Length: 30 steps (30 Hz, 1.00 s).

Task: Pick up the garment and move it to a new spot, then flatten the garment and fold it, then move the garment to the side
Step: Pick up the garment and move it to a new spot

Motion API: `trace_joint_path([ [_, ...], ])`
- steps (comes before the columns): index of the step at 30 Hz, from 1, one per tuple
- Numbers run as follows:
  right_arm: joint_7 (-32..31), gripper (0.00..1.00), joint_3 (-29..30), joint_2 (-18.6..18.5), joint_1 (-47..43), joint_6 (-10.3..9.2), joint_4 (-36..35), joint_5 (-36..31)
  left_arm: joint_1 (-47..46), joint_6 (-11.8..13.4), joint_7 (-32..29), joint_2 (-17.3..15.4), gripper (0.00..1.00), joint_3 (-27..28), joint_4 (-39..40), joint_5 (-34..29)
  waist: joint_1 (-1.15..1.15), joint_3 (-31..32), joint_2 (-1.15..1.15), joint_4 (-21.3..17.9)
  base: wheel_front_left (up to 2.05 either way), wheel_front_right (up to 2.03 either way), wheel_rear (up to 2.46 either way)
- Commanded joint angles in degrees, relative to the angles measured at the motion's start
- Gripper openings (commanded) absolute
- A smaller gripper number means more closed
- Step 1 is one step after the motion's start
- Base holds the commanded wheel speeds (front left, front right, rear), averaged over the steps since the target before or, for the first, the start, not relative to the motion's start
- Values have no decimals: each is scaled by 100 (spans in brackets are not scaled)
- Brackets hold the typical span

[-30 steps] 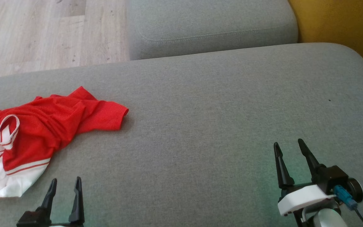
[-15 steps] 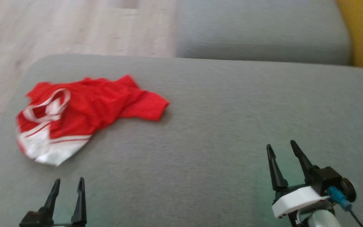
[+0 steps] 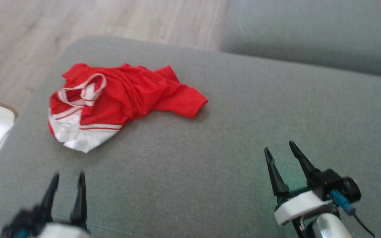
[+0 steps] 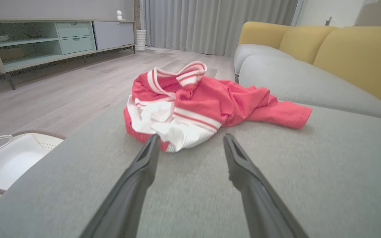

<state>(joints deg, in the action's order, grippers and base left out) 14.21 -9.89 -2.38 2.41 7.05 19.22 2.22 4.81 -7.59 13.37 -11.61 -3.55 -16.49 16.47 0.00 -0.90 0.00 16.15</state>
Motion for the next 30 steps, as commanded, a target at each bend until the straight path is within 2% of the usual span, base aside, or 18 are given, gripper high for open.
trace_joint_path([
  [1, 79, 100, -131, -50, 321, 44, -192, -51, -486, 12, -9, -166, 100, 149, 242, 64, 0, -282, 0, -189, 0, 0, 0],
  [7, 79, 100, -218, -50, 869, 44, -354, -335, -1578, 11, -463, -891, 100, -181, 598, 729, 0, -1299, 0, -697, 0, 0, 0],
  [11, 79, 100, -238, -50, 1087, 44, -438, -302, -2272, 11, -802, -1356, 100, -270, 482, 1155, 0, -1725, 0, -1002, 0, 0, 0],
  [16, 79, 100, -267, -50, 1204, 44, -461, -316, -3139, 30, -1598, -1756, 100, -242, -354, 1471, 0, -2058, 0, -1263, 0, 0, 0],
  [22, 79, 100, -368, -50, 1398, 44, -477, -281, -3632, 86, -2350, -1896, 100, -287, -1385, 1631, 0, -2207, 0, -1472, 0, 0, 0],
  [23, 79, 100, -378, -50, 1413, 44, -479, -267, -3675, 78, -2408, -1907, 73, -310, -1502, 1658, 0, -2209, 0, -1490, 0, 0, 0],
  [24, 79, 100, -385, -50, 1425, 44, -480, -242, -3744, 63, -2504, -1905, 0, -340, -1689, 1745, 0, -2198, 0, -1510, 0, 0, 0],
  [30, 79, 100, -324, -50, 1346, 44, -429, -175, -3833, 29, -2488, -2032, 0, -417, -1846, 1910, 0, -1997, 0, -1449, 0, 0, 0],
])
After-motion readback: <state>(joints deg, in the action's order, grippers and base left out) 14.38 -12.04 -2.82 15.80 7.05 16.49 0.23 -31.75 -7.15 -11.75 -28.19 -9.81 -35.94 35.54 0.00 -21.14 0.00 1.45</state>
